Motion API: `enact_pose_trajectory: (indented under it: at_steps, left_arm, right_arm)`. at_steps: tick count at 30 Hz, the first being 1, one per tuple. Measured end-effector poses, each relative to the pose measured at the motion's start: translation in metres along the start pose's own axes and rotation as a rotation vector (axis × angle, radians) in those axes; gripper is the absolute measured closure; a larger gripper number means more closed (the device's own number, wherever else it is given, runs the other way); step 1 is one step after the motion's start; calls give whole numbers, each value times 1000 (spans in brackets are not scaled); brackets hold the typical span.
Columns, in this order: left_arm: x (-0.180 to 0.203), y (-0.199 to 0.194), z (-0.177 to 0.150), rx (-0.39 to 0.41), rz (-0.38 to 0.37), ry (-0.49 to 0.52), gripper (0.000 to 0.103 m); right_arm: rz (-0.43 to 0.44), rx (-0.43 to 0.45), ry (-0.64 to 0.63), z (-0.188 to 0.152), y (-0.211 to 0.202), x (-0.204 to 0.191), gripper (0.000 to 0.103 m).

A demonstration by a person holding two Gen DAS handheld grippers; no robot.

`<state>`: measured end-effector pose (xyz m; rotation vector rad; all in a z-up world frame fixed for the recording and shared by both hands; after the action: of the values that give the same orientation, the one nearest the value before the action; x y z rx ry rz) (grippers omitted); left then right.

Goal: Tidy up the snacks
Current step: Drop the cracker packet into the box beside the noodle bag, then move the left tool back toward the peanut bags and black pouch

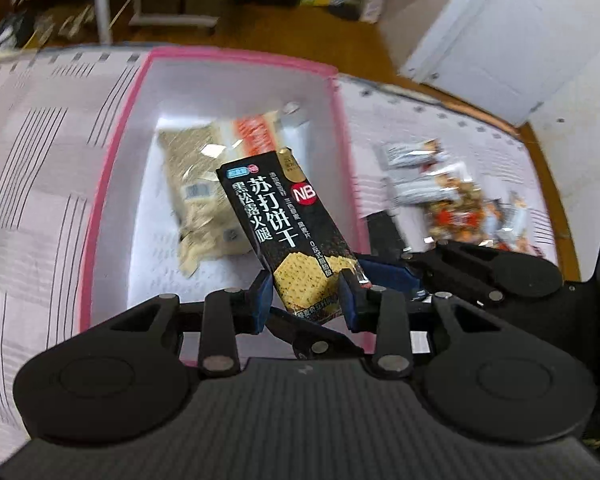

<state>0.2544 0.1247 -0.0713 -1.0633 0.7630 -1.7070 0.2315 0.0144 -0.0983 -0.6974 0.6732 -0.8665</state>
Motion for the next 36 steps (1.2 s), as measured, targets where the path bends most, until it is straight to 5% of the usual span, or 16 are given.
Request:
enact_pose_trajectory:
  at_steps: [13, 21, 36]
  left_arm:
    - [-44, 45, -6, -118, 5, -211, 66]
    - [-44, 37, -9, -70, 34, -216, 63]
    - [7, -52, -25, 76, 16, -80, 62]
  right_arm:
    - [67, -166, -268, 14, 48, -5, 43]
    - [18, -98, -222, 13, 21, -6, 33]
    - [-117, 84, -211, -7, -102, -2, 30]
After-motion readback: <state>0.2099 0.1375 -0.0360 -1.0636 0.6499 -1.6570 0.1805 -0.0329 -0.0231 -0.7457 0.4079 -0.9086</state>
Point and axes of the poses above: each gripper's, at about its wrist camera, not at the fingertips, and y roughly the way its jaws point, x to its right, z to its top, the point moved 1 cm from there along y, roughly the way its jaws point, and after that the axes turned 3 degrees about x, right-handed, at the moved point
